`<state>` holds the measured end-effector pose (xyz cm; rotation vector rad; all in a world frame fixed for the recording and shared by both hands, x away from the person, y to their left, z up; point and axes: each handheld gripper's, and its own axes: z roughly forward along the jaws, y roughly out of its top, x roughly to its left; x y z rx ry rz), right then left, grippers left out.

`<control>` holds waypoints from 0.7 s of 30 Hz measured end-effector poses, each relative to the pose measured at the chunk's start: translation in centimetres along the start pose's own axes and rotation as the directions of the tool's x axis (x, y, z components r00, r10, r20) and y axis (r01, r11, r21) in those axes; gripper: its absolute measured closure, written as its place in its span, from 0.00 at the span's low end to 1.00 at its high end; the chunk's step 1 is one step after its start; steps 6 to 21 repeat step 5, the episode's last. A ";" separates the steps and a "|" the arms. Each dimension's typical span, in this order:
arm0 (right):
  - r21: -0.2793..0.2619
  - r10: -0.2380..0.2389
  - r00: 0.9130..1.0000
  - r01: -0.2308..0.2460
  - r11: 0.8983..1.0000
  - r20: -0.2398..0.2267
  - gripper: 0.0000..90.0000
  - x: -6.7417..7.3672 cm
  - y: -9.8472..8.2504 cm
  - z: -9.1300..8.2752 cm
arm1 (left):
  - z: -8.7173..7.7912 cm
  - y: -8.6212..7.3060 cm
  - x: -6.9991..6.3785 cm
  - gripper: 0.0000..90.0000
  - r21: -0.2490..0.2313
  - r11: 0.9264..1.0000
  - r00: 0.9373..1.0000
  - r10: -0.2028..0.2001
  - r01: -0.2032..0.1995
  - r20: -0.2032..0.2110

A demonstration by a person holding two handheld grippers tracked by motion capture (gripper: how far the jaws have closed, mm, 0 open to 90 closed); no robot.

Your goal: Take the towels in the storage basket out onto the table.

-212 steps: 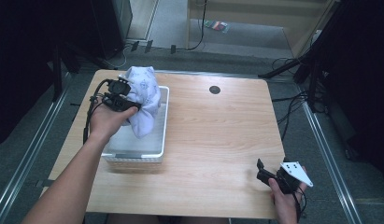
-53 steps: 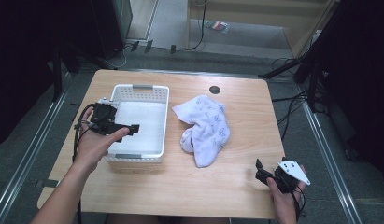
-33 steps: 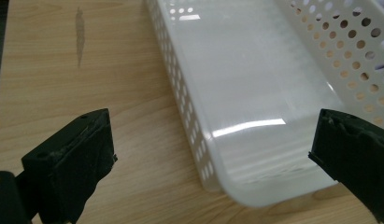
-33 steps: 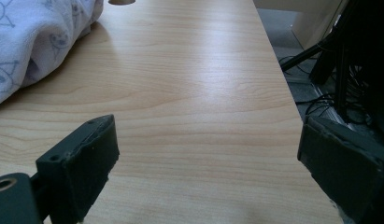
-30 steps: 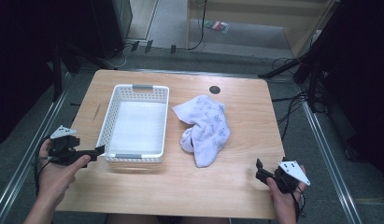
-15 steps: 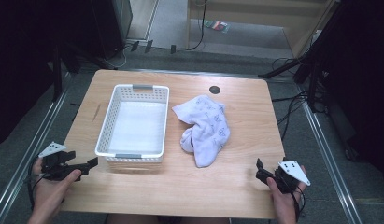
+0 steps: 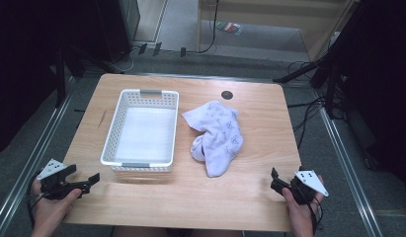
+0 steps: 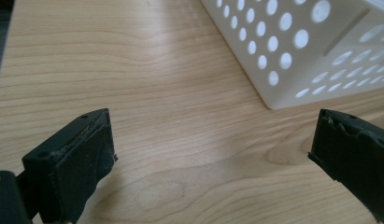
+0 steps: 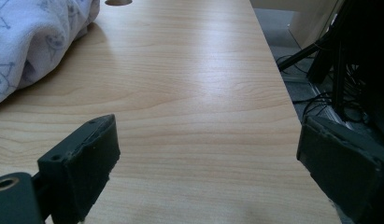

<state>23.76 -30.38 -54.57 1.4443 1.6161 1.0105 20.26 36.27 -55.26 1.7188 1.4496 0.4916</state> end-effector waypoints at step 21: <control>0.000 -0.007 1.000 0.007 1.000 -0.002 0.06 0.0 0.0 0.0 | 0.2 0.0 -0.3 0.00 -0.005 1.000 1.000 0.023 -0.023 -0.012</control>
